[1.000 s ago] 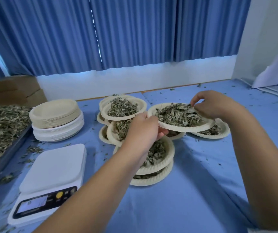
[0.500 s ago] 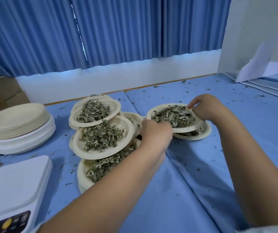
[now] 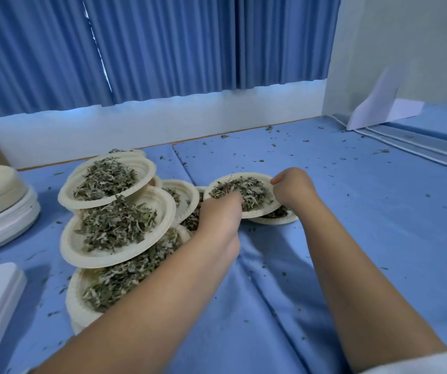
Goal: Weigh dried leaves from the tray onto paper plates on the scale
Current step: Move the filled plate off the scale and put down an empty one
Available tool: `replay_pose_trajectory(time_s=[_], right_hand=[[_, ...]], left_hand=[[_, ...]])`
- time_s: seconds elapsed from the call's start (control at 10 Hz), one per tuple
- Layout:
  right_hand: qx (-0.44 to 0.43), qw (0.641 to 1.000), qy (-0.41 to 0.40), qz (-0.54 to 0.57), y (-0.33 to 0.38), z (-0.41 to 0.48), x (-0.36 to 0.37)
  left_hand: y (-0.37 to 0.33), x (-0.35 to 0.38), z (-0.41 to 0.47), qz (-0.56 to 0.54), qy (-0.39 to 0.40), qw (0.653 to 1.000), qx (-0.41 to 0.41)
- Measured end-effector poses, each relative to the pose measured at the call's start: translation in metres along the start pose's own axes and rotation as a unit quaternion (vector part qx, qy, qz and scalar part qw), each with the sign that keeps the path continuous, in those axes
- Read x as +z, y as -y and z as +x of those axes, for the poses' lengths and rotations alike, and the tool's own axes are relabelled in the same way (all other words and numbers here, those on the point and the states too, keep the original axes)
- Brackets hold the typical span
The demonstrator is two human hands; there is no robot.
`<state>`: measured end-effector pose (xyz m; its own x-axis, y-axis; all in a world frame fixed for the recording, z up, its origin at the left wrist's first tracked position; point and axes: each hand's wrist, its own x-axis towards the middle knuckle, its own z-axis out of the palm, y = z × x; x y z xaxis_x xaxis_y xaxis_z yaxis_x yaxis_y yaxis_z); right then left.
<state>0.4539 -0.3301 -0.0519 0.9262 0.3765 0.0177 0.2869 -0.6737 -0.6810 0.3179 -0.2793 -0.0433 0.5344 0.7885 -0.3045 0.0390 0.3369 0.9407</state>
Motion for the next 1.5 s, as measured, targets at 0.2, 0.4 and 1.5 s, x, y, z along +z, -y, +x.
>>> replay_pose_trajectory(time_s=[0.2, 0.4, 1.5], right_hand=[[0.0, 1.0, 0.015, -0.013, -0.005, 0.001, 0.003], [0.001, 0.999, 0.027, 0.036, -0.008, 0.004, 0.001], [-0.225, 0.96, -0.103, -0.134, 0.071, -0.072, 0.037]], left_hand=[[0.006, 0.005, 0.005, -0.019, 0.023, 1.0, -0.006], [0.007, 0.006, 0.009, -0.013, 0.024, 0.999, -0.017], [-0.024, -0.053, -0.022, -0.089, 0.075, 0.993, 0.013]])
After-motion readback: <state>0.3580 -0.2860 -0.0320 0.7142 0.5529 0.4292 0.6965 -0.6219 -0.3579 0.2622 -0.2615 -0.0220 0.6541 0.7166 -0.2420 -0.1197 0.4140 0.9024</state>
